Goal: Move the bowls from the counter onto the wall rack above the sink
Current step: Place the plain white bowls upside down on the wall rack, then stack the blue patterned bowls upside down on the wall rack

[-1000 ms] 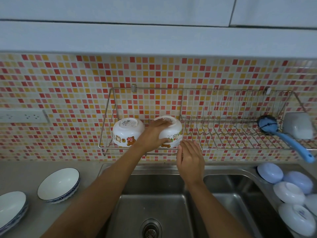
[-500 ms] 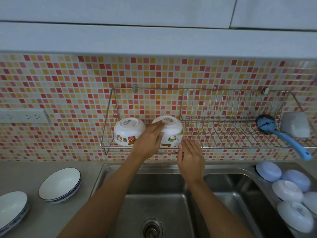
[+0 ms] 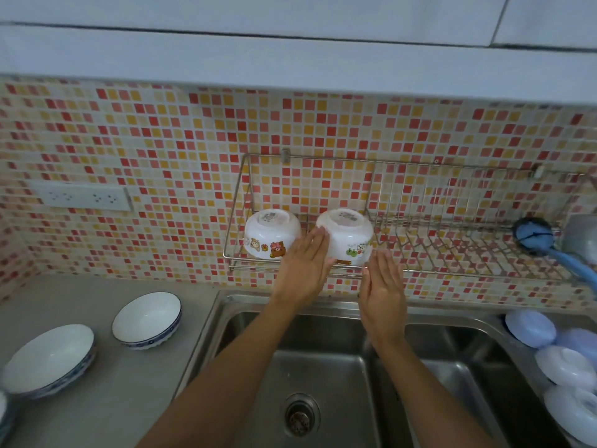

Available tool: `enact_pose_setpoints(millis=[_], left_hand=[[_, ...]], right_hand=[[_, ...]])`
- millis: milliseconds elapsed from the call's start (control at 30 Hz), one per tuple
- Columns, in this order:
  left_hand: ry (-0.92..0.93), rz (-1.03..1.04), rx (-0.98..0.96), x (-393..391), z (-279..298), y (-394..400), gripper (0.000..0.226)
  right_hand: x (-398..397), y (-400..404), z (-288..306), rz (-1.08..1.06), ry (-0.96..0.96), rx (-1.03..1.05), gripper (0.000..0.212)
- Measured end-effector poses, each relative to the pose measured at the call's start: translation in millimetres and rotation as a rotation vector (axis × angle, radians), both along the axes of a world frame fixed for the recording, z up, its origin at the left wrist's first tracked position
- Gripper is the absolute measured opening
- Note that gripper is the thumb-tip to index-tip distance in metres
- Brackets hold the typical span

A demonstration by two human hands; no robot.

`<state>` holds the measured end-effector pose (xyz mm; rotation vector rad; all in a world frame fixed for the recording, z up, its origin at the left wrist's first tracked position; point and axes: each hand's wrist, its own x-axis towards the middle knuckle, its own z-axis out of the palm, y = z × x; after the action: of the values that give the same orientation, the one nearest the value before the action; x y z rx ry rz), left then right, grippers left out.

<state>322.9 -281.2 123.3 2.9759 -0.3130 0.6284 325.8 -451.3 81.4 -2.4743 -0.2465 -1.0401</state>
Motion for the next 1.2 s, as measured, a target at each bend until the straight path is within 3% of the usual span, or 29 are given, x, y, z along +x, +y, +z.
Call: enact_pose_setpoints(millis=[167, 333, 500, 633, 800, 900, 1033, 1200], left_hand=[[-0.047, 0.014, -0.021, -29, -24, 18, 0.056], [0.071, 0.057, -0.192, -80, -55, 64, 0.057], [0.130, 0.390, -0.340, -168, -91, 190, 0.073], [0.150, 0.744, -0.389, -251, -112, 296, 0.065], [0.132, 0.938, -0.506, -328, -121, 384, 0.061], [0.166, 1.086, -0.605, -360, -133, 421, 0.064], [0.212, 1.190, -0.910, -389, -152, 451, 0.069], [0.270, 1.231, -1.141, -399, -166, 475, 0.065]], right_hand=[[-29, 24, -13, 0.034, 0.046, 0.114, 0.052], [-68, 81, -60, 0.286, 0.229, 0.100, 0.056], [-122, 180, -101, 0.495, 0.590, 0.101, 0.049], [-166, 279, -108, 0.686, 0.807, -0.070, 0.050], [-218, 397, -94, 0.812, 0.969, -0.280, 0.045], [-240, 452, -91, 0.825, 1.111, -0.289, 0.055], [-260, 499, -102, 0.756, 1.276, -0.251, 0.074], [-269, 531, -123, 0.699, 1.370, -0.166, 0.068]])
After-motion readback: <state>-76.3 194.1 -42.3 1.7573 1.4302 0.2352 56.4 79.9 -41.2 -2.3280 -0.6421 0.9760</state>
